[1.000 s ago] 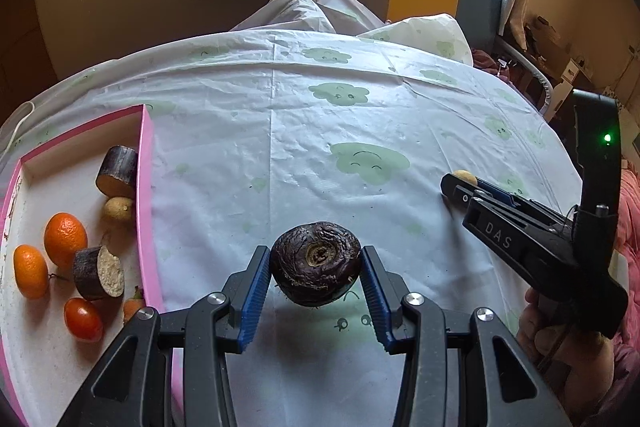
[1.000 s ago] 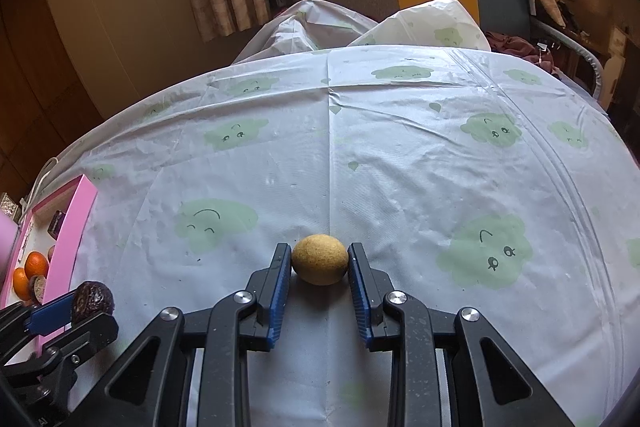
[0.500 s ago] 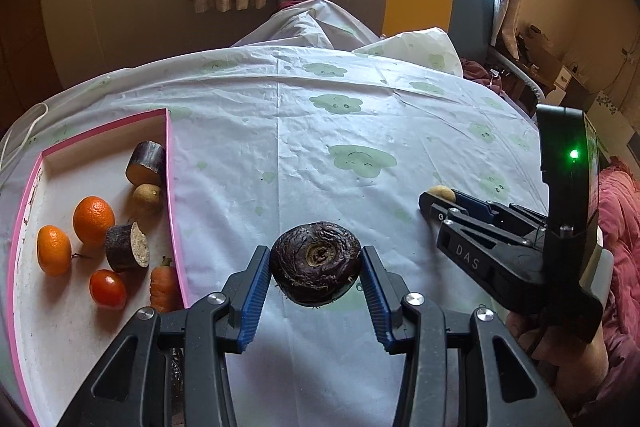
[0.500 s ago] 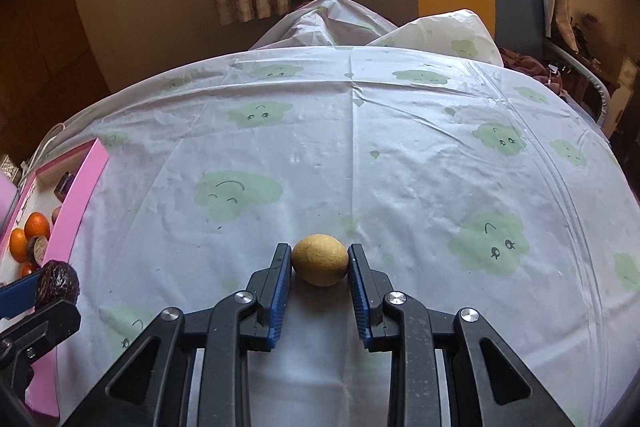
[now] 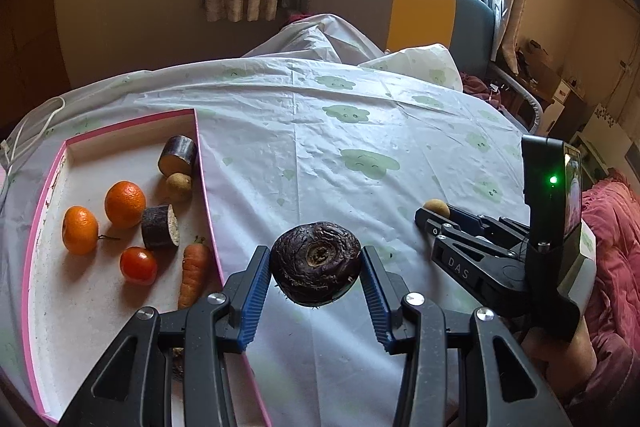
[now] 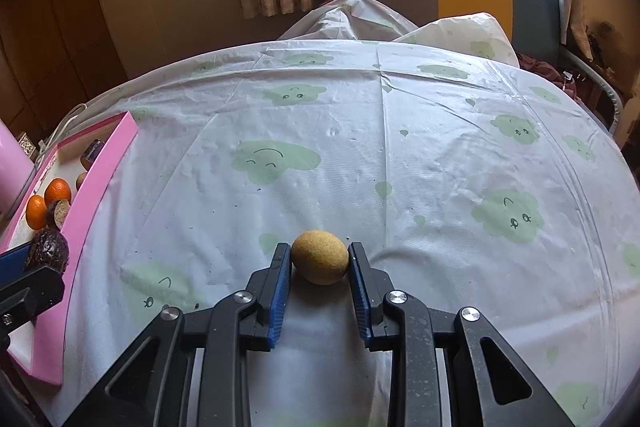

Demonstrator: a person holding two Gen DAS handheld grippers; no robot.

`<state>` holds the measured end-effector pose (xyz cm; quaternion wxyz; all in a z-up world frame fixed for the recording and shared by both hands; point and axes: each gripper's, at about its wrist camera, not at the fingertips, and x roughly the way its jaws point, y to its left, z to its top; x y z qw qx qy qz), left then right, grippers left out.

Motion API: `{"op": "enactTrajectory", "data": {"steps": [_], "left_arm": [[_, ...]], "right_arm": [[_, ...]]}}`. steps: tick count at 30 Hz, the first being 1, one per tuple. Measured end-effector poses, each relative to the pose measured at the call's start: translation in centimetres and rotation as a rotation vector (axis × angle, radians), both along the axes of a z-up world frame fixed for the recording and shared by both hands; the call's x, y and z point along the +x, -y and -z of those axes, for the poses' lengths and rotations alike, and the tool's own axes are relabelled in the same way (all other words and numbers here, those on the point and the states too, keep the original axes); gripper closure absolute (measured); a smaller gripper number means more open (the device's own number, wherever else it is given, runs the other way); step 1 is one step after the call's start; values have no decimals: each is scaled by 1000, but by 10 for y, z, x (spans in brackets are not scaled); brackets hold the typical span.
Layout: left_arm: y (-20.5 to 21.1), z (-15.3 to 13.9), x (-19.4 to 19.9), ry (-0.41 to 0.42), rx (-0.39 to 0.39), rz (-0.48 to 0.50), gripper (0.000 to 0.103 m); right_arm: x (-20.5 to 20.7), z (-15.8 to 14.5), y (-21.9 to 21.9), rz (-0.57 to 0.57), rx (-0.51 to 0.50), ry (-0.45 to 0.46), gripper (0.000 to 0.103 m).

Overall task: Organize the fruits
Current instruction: 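Carry the dark root into the tray and open the left tool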

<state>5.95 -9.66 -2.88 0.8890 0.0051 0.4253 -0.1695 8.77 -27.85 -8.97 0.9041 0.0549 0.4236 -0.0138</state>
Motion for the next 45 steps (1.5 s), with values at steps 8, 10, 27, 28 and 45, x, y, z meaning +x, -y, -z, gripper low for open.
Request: {"op": "enactTrajectory", "data": {"steps": [8,10,27,28,45], "left_arm": [[-25,2,-2,-14,-20,-46,57],[-33,3,-4,-12,-22,-59,57],[-137,3,-6,-25,-66,-309,57],[-147,4,-5,-30,-69,-332,57],[-154,32,18,-116,-20,-363,57]], "right_arm": [[0,0,-4,-1,-34,1,74],[-1,0,-6,-1,-52,2,74],[-3,-1,-9,-3,-60,8,74],[-3,-1,-9,-3,-59,9,74],[-3,0,-10,-3,-64,9,74]]}}
